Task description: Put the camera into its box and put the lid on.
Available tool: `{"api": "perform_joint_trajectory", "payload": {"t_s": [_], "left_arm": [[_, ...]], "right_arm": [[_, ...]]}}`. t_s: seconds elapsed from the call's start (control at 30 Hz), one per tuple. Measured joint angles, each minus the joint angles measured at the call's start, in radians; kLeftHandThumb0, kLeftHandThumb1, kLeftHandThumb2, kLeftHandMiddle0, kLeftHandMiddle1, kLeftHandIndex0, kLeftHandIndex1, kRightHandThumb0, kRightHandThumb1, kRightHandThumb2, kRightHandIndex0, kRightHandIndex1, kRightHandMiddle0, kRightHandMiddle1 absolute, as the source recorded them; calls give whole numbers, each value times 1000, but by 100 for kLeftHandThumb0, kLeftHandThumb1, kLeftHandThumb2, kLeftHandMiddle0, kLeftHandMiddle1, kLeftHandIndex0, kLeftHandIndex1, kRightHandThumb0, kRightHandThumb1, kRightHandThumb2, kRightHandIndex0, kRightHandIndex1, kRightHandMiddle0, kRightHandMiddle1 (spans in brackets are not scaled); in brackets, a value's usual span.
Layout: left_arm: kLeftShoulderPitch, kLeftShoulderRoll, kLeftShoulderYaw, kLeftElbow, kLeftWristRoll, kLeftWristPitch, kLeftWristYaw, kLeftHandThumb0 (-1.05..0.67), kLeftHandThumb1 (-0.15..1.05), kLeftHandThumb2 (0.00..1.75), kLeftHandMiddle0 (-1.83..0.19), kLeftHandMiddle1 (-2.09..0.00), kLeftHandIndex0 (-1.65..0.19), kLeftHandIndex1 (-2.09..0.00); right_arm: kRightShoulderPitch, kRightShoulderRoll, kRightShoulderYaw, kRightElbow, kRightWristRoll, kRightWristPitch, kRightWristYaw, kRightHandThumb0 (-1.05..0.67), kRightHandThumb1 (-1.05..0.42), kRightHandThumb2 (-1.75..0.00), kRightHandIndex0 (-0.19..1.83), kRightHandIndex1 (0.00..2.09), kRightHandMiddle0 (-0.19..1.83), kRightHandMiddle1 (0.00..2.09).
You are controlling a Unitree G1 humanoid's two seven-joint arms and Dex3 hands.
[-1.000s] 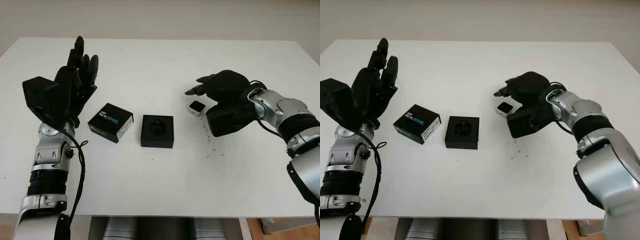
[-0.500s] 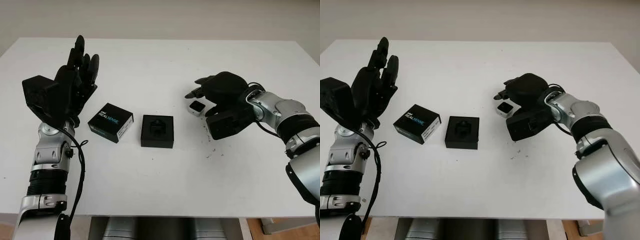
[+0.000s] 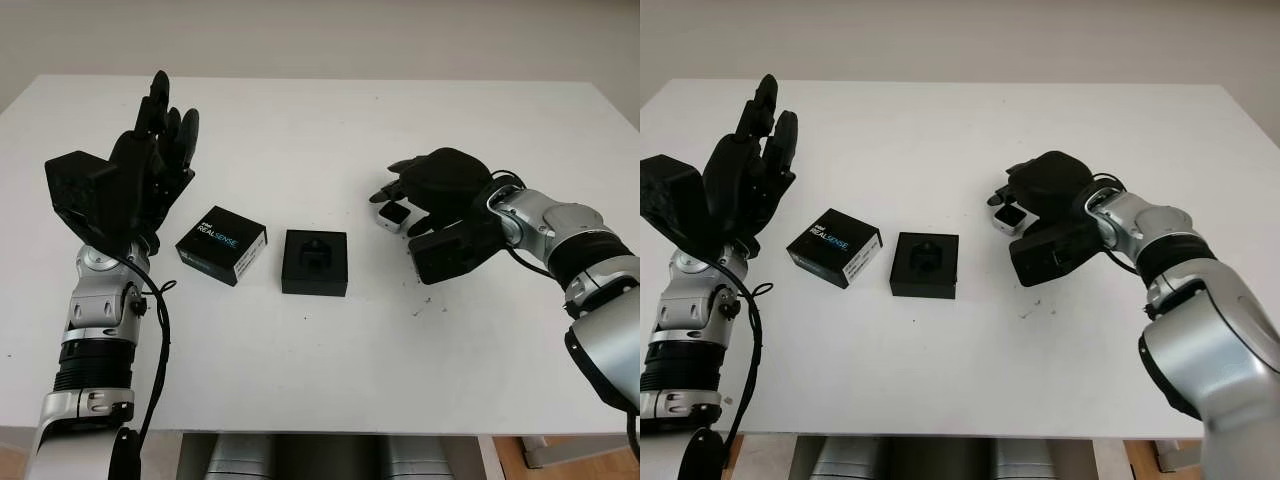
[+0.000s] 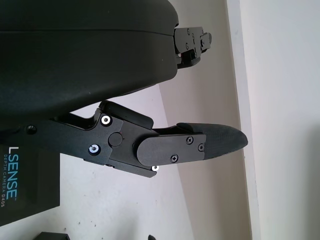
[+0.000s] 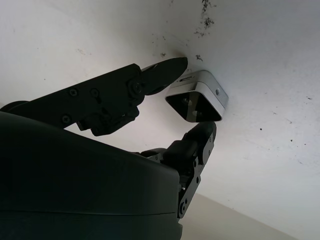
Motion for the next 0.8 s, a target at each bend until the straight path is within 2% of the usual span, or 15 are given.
{"api": "perform_joint_trajectory", "payload": {"t_s": [0.43,0.8], "left_arm": [[5,0,0,-5,0,2,0,-69,105,45,12,-6,11,-6],[5,0,-1,-7,0,15,1,-68,105,45,13,-5,12,-5]], "right_arm": [[0,0,7,7,-5,0,-20,-30,-92,-6,43,7,89,21],[0,-2,-4,7,5,0,12,-30,-94,-6,41,5,86,22]]}}
